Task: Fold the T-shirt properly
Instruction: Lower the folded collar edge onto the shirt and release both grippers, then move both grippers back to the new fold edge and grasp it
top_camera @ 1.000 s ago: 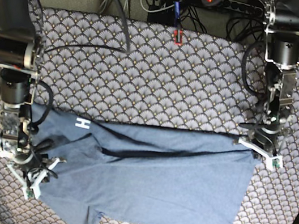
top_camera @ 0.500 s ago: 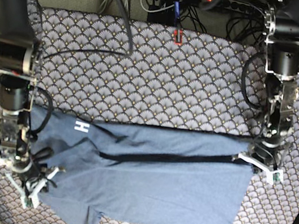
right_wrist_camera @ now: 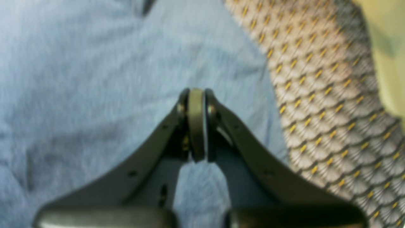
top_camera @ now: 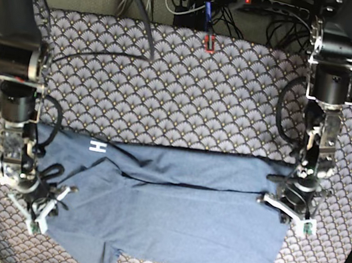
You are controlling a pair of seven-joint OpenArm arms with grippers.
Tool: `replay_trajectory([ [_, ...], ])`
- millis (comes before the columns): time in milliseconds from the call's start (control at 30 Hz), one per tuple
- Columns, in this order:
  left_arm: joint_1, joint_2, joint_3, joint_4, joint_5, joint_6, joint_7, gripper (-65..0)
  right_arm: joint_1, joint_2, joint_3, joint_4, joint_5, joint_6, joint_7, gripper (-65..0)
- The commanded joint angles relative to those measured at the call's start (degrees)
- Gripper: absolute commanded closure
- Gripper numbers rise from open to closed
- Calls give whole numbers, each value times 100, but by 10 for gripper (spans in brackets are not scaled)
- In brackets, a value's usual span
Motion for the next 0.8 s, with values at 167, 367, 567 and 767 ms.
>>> replay_trajectory([
  [167, -272, -94, -51, -61, -3, -6, -167, -5, 272, 123, 7, 101, 51, -62, 126, 0],
  [367, -527, -226, -42, -510, -3, -6, -167, -33, 272, 317, 15, 110, 51, -62, -225, 0],
  [567, -632, -217, -25, -545, -38, -6, -132, -228, 272, 484, 24, 119, 60, -54, -779, -43],
  [767, -474, -208, -60, -527, -73, -6, -114, -233, -88, 730, 42, 400, 78, -36, -849, -188],
])
